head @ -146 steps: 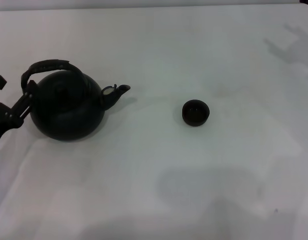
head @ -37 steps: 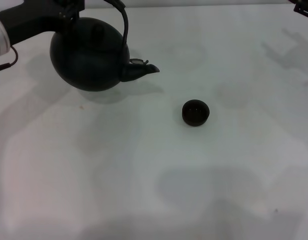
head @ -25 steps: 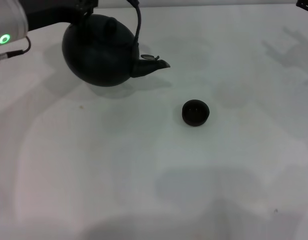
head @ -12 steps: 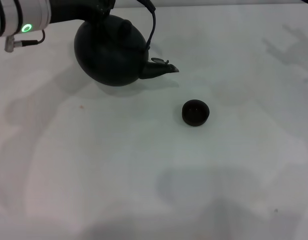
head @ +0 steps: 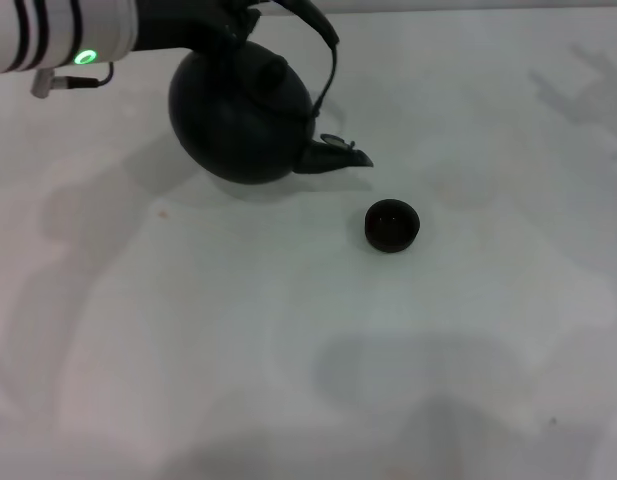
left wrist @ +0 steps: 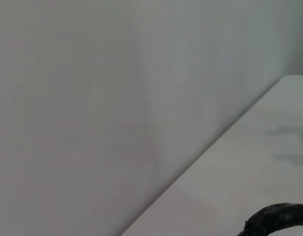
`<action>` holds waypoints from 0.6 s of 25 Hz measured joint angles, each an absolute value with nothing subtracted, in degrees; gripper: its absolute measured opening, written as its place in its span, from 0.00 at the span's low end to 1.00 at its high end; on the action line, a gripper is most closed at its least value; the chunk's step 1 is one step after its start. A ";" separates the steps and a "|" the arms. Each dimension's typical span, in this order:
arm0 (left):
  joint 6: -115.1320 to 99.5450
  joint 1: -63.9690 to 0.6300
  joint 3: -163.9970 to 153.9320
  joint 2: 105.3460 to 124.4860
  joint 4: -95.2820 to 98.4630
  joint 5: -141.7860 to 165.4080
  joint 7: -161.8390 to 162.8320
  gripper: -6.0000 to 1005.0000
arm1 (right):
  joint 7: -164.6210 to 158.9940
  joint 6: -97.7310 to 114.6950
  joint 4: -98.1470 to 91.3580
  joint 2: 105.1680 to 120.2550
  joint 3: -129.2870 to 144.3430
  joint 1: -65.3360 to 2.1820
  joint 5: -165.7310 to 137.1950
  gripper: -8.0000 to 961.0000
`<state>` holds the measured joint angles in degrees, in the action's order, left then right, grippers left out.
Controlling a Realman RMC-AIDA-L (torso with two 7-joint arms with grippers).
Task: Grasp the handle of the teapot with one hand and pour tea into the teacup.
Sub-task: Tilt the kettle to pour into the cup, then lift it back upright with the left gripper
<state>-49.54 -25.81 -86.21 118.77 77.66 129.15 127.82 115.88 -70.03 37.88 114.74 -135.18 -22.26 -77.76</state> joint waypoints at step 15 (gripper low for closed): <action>-53.05 -26.94 -89.65 118.87 79.26 133.59 130.11 0.16 | 115.17 -68.28 38.06 114.17 -135.27 -21.90 -76.39 0.88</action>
